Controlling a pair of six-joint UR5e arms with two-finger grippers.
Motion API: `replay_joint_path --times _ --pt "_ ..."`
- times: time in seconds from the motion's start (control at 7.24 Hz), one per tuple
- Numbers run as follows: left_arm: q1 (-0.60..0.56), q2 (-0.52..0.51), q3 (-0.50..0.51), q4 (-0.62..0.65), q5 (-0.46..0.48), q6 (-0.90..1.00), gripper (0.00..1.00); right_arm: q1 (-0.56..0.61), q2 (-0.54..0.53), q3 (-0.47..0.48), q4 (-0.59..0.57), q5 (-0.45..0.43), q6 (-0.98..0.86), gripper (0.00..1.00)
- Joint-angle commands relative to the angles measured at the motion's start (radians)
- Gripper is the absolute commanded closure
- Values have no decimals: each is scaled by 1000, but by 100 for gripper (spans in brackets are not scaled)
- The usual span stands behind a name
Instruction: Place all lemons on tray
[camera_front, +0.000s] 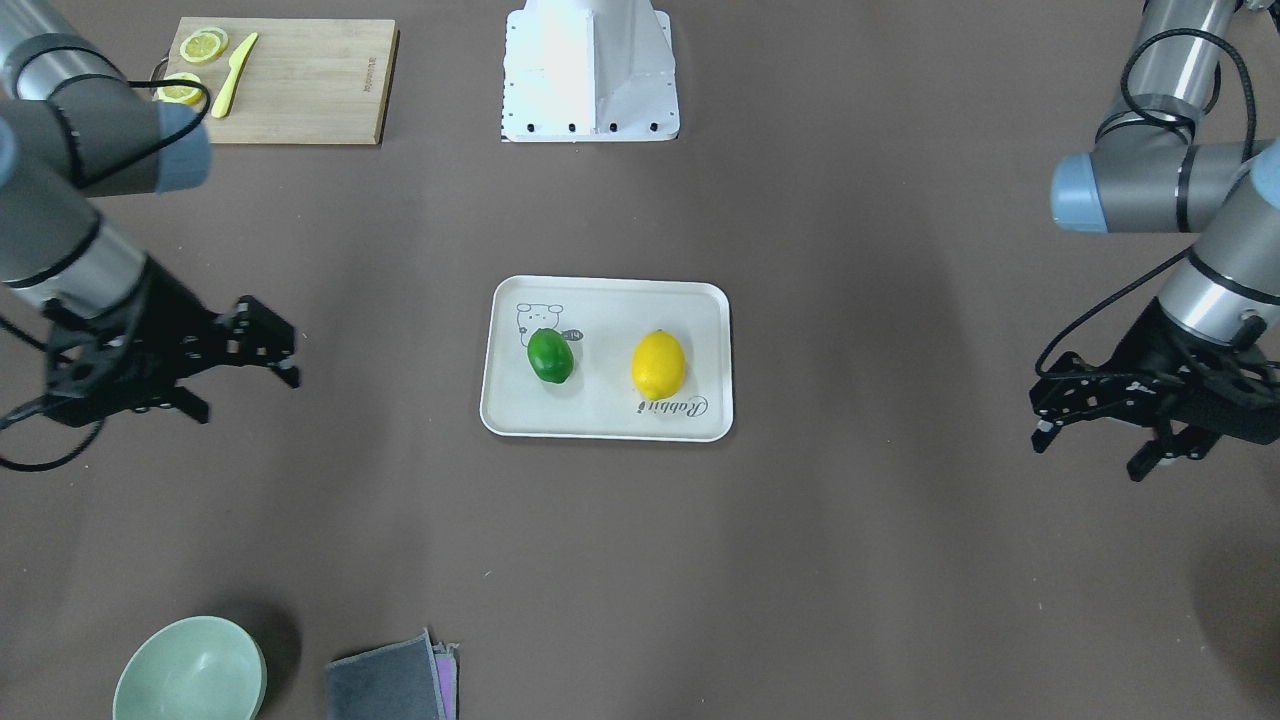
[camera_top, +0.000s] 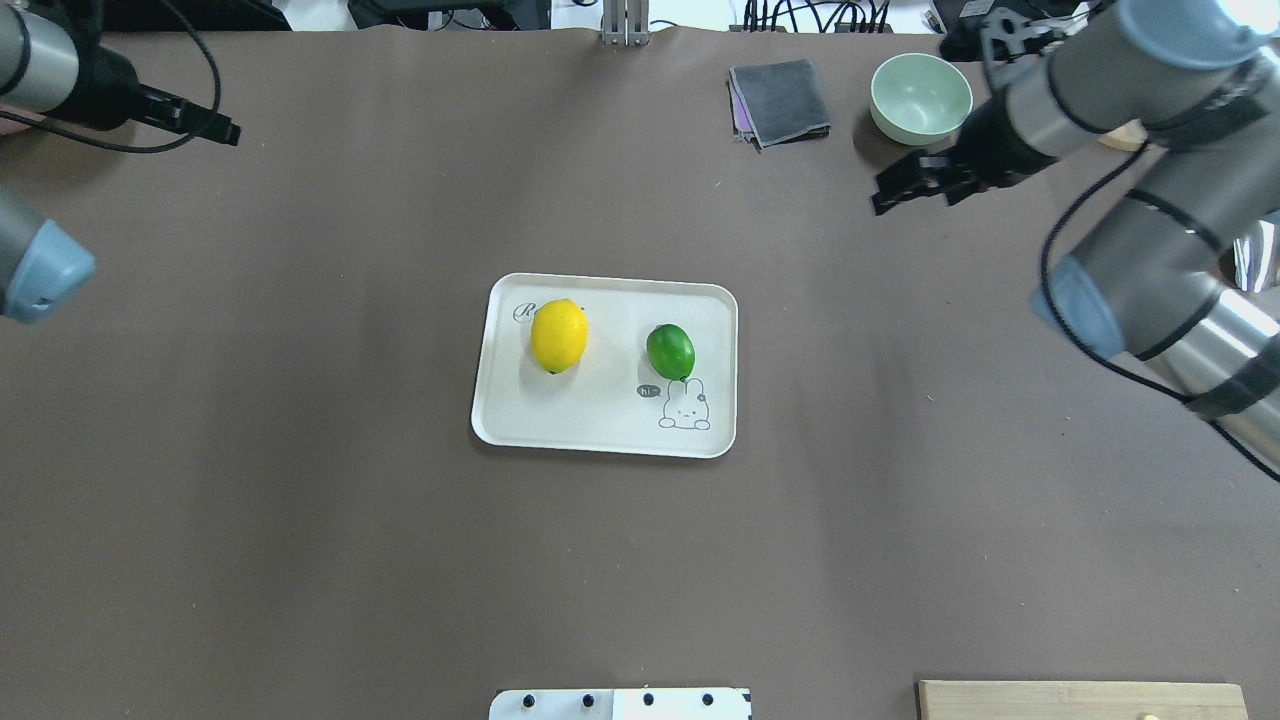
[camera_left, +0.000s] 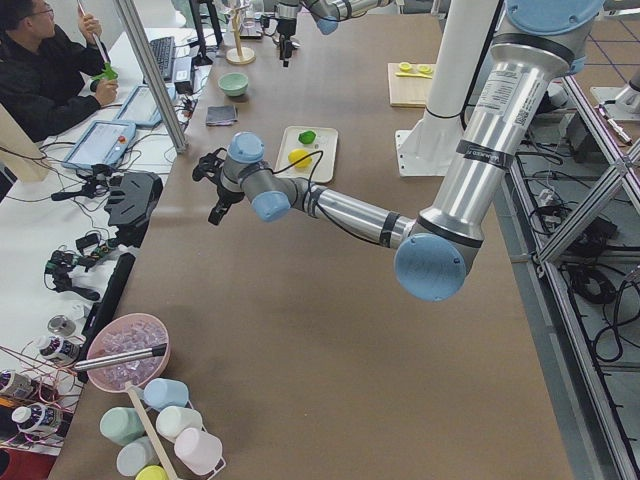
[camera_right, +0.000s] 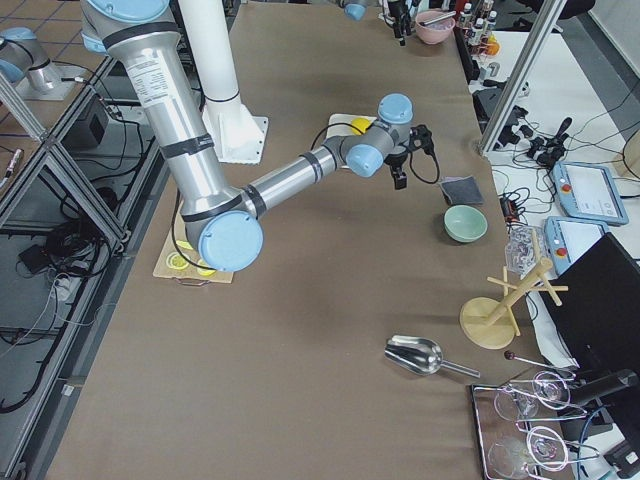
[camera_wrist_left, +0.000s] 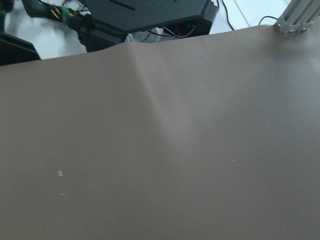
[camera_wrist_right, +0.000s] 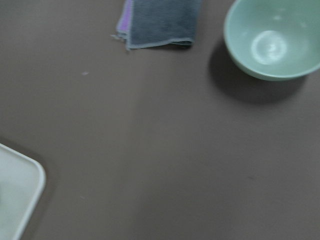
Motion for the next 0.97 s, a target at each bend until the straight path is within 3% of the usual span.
replay_joint_path --times 0.0,0.28,0.41,0.55,0.83 --pt "-35 58 27 -9 11 38 2 100 -152 -50 15 -2 -170 0" --pt "-60 171 61 -11 15 157 2 175 -167 -97 5 -26 -178 0" --pt "-147 211 55 2 5 241 2 238 -187 -104 -2 3 -203 0" --pt "-242 227 59 26 -82 250 2 304 -225 -105 -6 77 -269 0" --pt "-416 224 18 200 -317 291 2 423 -287 -56 -128 164 -453 0"
